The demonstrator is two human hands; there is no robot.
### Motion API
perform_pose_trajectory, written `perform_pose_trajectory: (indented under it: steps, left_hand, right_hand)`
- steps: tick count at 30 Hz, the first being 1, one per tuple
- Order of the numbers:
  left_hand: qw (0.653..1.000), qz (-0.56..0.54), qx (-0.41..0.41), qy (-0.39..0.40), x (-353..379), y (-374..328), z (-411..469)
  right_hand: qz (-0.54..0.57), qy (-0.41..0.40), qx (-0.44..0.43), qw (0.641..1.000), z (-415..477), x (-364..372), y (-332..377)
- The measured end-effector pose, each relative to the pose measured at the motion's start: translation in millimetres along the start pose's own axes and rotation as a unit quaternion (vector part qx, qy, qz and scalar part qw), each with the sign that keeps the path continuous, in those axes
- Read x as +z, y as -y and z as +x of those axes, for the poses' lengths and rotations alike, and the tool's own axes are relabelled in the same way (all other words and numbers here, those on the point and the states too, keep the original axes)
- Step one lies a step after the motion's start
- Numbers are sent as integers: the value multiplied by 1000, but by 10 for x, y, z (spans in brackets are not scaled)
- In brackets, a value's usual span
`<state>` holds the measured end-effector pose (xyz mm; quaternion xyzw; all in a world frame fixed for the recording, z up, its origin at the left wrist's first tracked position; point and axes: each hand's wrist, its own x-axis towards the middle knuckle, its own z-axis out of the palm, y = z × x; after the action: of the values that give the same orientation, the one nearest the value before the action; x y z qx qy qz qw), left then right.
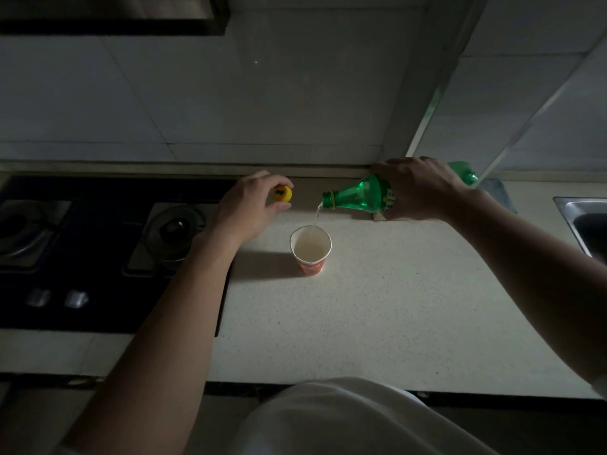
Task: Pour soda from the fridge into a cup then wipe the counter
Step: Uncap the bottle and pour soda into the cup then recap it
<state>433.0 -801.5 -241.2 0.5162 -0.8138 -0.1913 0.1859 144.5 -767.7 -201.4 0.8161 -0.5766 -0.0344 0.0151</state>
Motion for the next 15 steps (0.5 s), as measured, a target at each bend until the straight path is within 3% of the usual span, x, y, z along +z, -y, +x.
perform_pose_trajectory:
  steps: [15]
  left_hand:
    - [1000,0,-4,-5,-22,23,-3]
  right_hand:
    - [-7,6,8,1000,21,-54,20]
